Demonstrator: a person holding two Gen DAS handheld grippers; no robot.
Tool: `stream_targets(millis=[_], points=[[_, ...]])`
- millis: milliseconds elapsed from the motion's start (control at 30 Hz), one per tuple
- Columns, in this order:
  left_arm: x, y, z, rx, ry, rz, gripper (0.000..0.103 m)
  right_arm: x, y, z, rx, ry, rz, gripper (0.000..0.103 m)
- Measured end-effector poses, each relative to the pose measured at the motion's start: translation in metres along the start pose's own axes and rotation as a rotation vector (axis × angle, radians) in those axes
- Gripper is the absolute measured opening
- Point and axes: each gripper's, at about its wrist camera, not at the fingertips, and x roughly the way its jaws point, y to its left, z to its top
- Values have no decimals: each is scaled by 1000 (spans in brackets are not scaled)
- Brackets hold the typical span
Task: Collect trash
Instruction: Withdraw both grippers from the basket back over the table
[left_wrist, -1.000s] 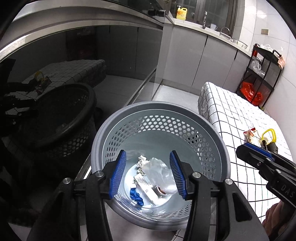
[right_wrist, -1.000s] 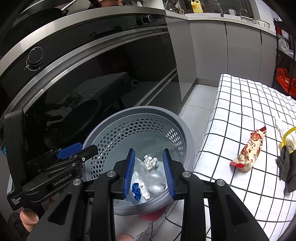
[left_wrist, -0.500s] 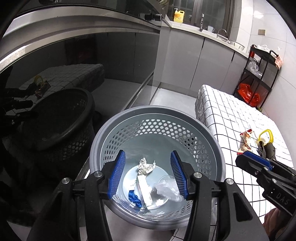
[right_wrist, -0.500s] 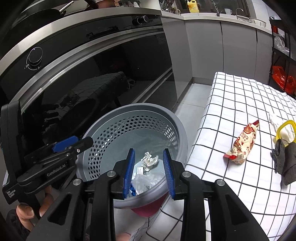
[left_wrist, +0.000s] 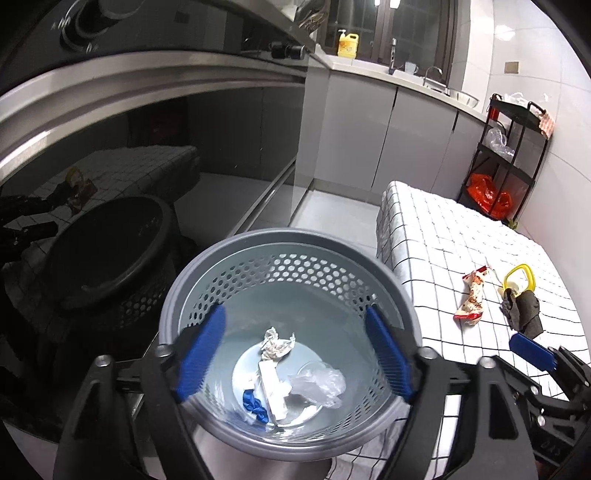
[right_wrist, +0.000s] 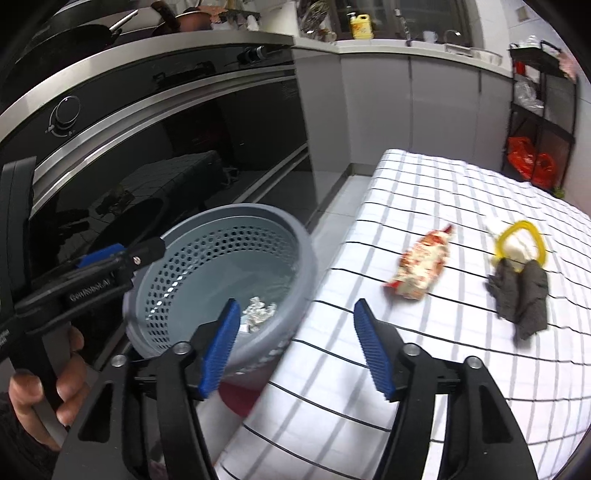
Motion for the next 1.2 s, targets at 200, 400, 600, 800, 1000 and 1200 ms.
stream_targets(millis=[200,400,600,800,1000,1200], points=[[-7,-25,-1,37,-28,-22,90,-23,-41,-9,53,-18,-61,81],[-10,-56,-2,73,-28,-56,93,-48,-76,-17,98,-41,-126,86],[-13,-84,-6,114,-31,-79,96,-69,-107,-19,67,-32,-241,87],[-5,-112,-3,135,-10,-84,96,-77,-142,-13,91,-36,-243,87],[20,-143,7,139,10,-97,96,-70,-166,-3,113,-38,-262,87],[52,-171,14,168,22,-84,96,-43,-184,10,133,-5,-273,87]])
